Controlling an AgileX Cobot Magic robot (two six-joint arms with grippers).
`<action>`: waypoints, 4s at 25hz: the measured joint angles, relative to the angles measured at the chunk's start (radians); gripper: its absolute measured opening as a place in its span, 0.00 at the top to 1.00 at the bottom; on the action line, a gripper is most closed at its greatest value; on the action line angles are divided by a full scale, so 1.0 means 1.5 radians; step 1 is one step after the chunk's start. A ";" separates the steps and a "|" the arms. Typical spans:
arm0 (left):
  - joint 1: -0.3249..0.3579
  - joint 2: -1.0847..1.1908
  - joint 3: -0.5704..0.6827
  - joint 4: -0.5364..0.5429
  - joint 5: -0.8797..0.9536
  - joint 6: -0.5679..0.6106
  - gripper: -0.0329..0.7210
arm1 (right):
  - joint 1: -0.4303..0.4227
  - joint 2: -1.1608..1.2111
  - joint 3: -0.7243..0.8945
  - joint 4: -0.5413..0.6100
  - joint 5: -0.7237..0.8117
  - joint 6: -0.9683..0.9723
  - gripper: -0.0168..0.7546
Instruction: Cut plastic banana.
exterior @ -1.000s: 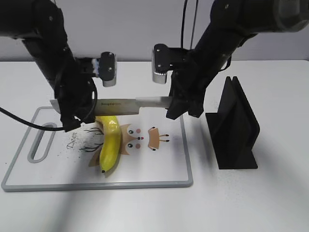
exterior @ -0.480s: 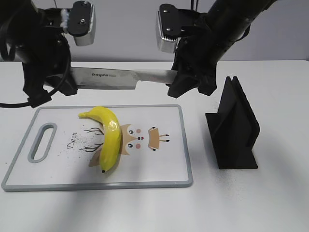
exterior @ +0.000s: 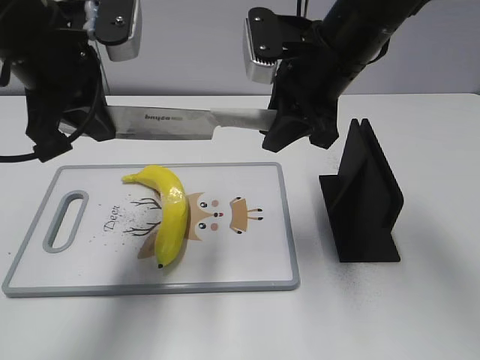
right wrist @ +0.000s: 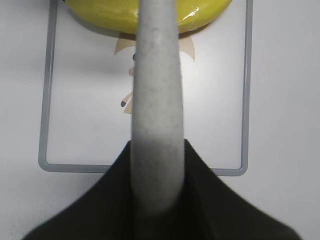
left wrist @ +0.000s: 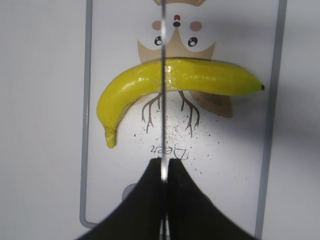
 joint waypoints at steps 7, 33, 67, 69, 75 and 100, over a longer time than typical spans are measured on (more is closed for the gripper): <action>0.000 0.000 0.001 -0.009 0.003 0.000 0.82 | 0.000 0.000 0.000 -0.003 0.000 -0.001 0.77; 0.193 -0.023 0.001 0.175 0.074 -0.735 0.15 | -0.001 -0.051 -0.071 -0.126 0.112 0.478 0.77; 0.238 -0.853 0.475 0.164 0.011 -0.792 0.17 | -0.002 -0.432 0.348 -0.320 -0.062 1.197 0.77; 0.238 -0.919 0.509 0.164 0.007 -0.792 0.17 | -0.002 -0.431 0.348 -0.321 -0.062 1.198 0.77; 0.238 -1.088 0.585 0.164 0.006 -0.792 0.17 | -0.002 -0.407 0.348 -0.322 -0.074 1.202 0.77; 0.238 -1.107 0.586 0.164 0.001 -0.794 0.17 | -0.002 -0.269 0.348 -0.338 -0.057 1.222 0.77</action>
